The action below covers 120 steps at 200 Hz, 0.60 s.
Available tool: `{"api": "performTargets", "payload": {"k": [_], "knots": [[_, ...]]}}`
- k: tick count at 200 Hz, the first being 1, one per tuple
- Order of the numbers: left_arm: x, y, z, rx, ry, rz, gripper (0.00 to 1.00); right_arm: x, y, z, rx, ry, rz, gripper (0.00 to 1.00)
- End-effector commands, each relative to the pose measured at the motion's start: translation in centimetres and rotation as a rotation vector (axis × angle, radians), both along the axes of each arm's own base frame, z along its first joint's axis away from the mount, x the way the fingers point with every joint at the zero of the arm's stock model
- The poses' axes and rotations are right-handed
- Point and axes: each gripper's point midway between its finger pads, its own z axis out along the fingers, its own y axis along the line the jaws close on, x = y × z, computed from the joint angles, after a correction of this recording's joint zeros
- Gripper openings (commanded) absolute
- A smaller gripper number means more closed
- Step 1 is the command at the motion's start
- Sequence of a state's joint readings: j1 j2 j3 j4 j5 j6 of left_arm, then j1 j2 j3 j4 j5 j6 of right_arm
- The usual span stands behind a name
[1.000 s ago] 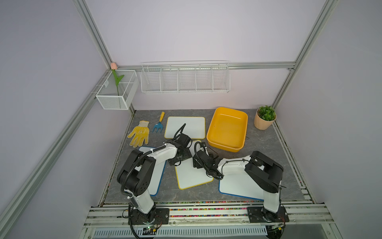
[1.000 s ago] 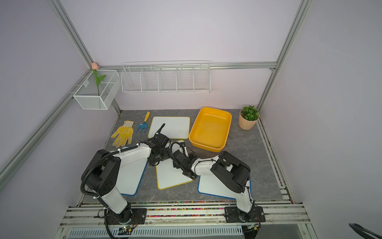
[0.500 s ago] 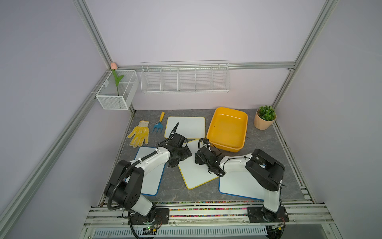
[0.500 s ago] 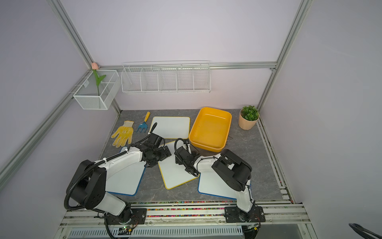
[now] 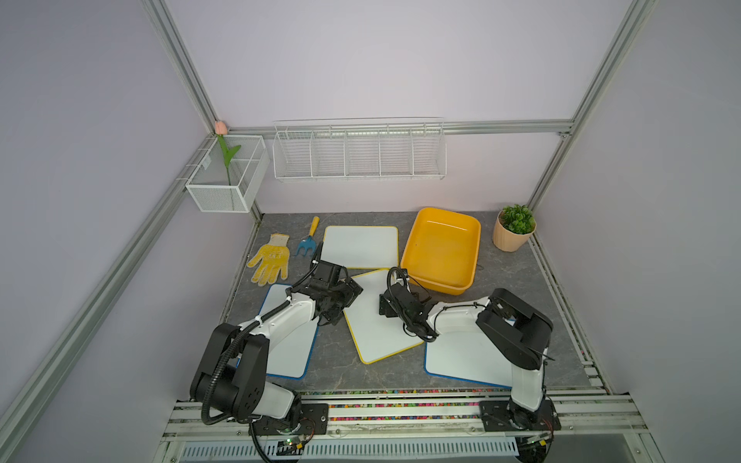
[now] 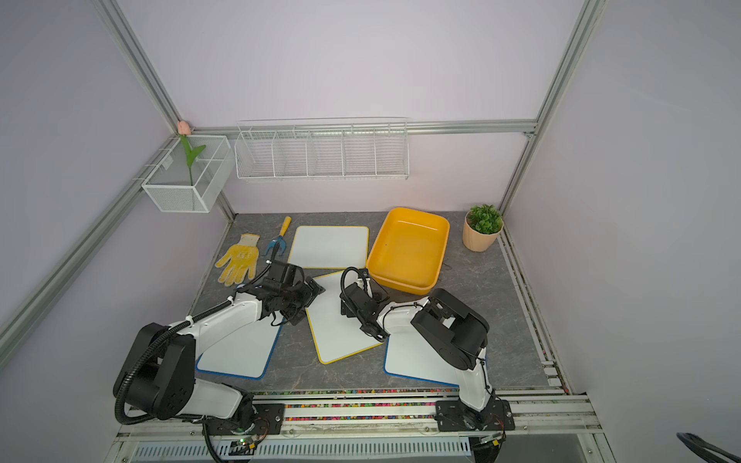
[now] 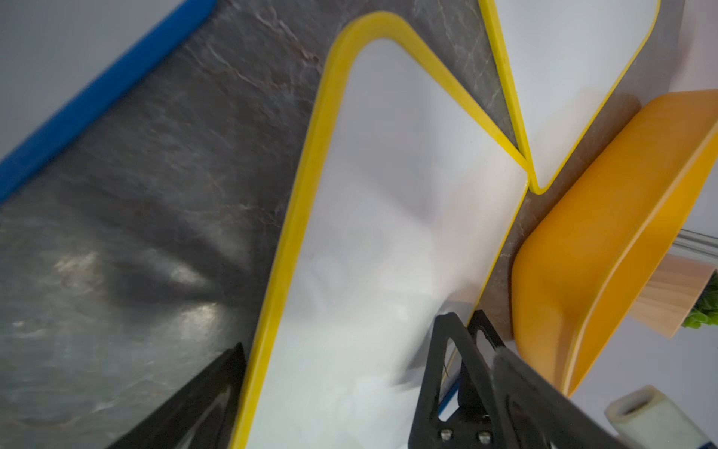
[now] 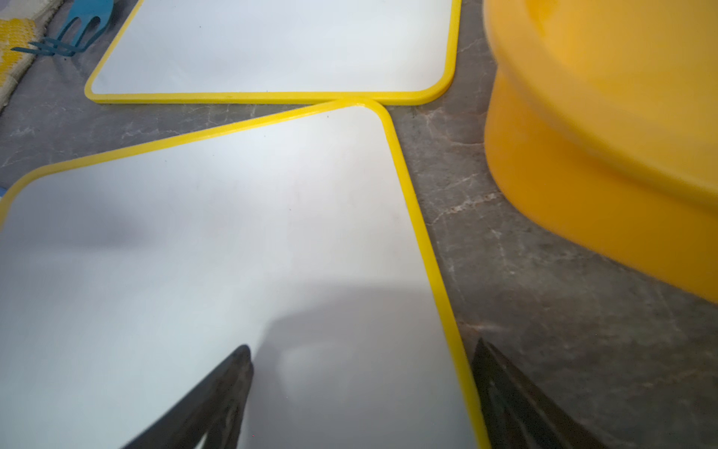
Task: Put the whiteboard into the storage box
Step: Pick up the whiteboard at the center of the board.
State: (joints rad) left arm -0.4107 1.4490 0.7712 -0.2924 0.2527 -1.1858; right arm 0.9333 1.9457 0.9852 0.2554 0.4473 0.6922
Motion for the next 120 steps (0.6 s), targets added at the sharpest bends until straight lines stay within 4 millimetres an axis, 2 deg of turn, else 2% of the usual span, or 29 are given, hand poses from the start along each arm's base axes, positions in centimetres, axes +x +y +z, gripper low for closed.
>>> {"api": "performTargets", "payload": {"k": [1, 34, 57, 71, 99, 120], "knots": [[2.0, -6.2, 7.6, -0.376, -0.158, -0.082, 0.99, -7.6, 3.2, -5.5, 0.106, 0.333, 0.199, 0.89], [2.1, -5.3, 7.4, -0.386, -0.147, -0.031, 0.98, -7.7, 2.9, -5.7, 0.103, 0.339, 0.192, 0.89], [2.2, -4.8, 7.9, -0.389, -0.167, -0.03, 0.96, -7.6, 2.7, -5.8, 0.104, 0.344, 0.185, 0.89], [2.3, -4.8, 8.3, -0.377, -0.196, -0.054, 0.95, -7.5, 2.6, -5.8, 0.107, 0.344, 0.184, 0.89], [2.4, -5.3, 9.2, -0.354, -0.265, -0.144, 0.85, -7.5, 2.4, -5.8, 0.109, 0.344, 0.18, 0.89], [2.0, -5.3, 9.2, -0.338, -0.295, -0.19, 0.83, -7.4, 2.1, -5.8, 0.111, 0.345, 0.173, 0.89]]}}
